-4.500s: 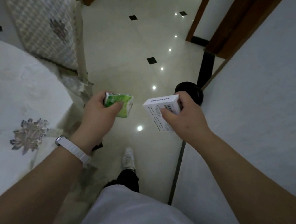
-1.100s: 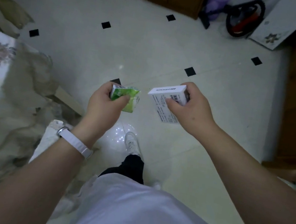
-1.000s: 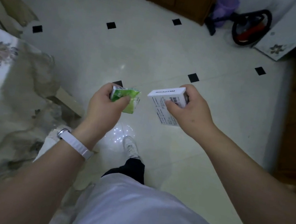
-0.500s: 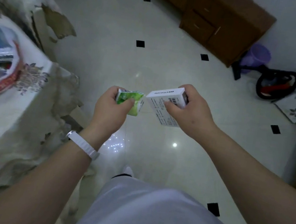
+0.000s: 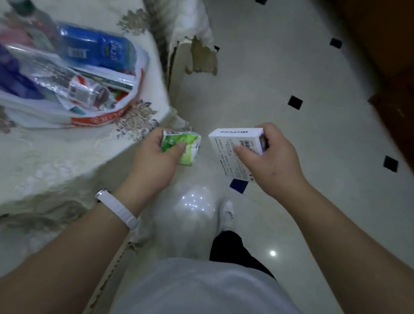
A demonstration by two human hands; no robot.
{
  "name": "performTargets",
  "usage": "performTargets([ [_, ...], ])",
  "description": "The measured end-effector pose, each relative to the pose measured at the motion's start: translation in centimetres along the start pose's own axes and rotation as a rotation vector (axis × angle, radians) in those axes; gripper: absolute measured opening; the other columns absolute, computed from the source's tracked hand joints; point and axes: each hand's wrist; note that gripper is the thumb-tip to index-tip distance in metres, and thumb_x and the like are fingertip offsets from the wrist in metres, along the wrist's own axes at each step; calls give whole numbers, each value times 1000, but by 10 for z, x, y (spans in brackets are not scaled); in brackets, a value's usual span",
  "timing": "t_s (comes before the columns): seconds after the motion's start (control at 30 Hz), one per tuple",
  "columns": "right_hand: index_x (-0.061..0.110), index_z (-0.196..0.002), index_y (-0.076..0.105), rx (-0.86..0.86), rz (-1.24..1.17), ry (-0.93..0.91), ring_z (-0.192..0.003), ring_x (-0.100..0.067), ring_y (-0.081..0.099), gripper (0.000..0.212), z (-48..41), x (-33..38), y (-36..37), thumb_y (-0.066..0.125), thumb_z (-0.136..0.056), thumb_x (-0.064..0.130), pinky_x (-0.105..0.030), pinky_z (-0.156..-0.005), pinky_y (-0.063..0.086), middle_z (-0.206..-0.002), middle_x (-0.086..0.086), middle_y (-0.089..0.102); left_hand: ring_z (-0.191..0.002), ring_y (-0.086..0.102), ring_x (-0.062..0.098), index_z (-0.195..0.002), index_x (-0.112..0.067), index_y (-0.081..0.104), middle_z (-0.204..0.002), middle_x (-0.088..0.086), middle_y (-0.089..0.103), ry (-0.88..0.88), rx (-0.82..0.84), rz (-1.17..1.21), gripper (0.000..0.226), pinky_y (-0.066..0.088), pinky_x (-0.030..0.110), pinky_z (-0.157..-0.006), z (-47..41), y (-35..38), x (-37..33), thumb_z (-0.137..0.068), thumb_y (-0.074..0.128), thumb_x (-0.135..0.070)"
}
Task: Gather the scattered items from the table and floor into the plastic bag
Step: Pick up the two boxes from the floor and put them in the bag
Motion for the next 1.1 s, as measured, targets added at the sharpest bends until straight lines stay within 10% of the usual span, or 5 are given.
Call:
performTargets([
  [0.2, 31, -88, 51, 199, -38, -128, -86, 2, 60, 18, -97, 21, -2, 68, -88, 34, -21, -63, 50, -95, 16, 64, -78, 68, -5, -115, -16, 63, -99, -9, 71, -55, -219, 53, 21, 54, 16, -65, -28, 1, -31, -96, 60, -8],
  [0.37, 25, -96, 54, 337, -35, -247, -88, -2, 62, 19, -156, 40, 1, 68, -88, 34, -22, -65, 53, -96, 14, 64, -100, 70, 22, -118, -17, 65, -111, 2, 73, -95, -414, 75, 25, 56, 48, -91, -41, -2, -40, -94, 62, -12],
  [0.63, 26, -91, 54, 530, -11, -322, -83, 1, 62, 19, -189, 78, 44, 71, -86, 31, -22, -62, 51, -87, 19, 63, -76, 65, 13, -104, -19, 65, -91, -3, 71, -203, -661, 139, 15, 53, 29, -67, -45, -30, -38, -93, 60, -11],
  [1.1, 30, -91, 53, 619, 206, -453, -77, -6, 62, 18, -237, 176, 147, 68, -83, 34, -33, -68, 53, -84, 11, 64, -73, 58, 27, -88, -11, 62, -89, 22, 65, -251, -940, 153, 21, 53, 55, -73, -131, -156, 0, -85, 61, -31],
])
Point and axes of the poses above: each hand's wrist, its own z-axis away from the middle knuckle, its own y-axis out of the palm, x = y × z
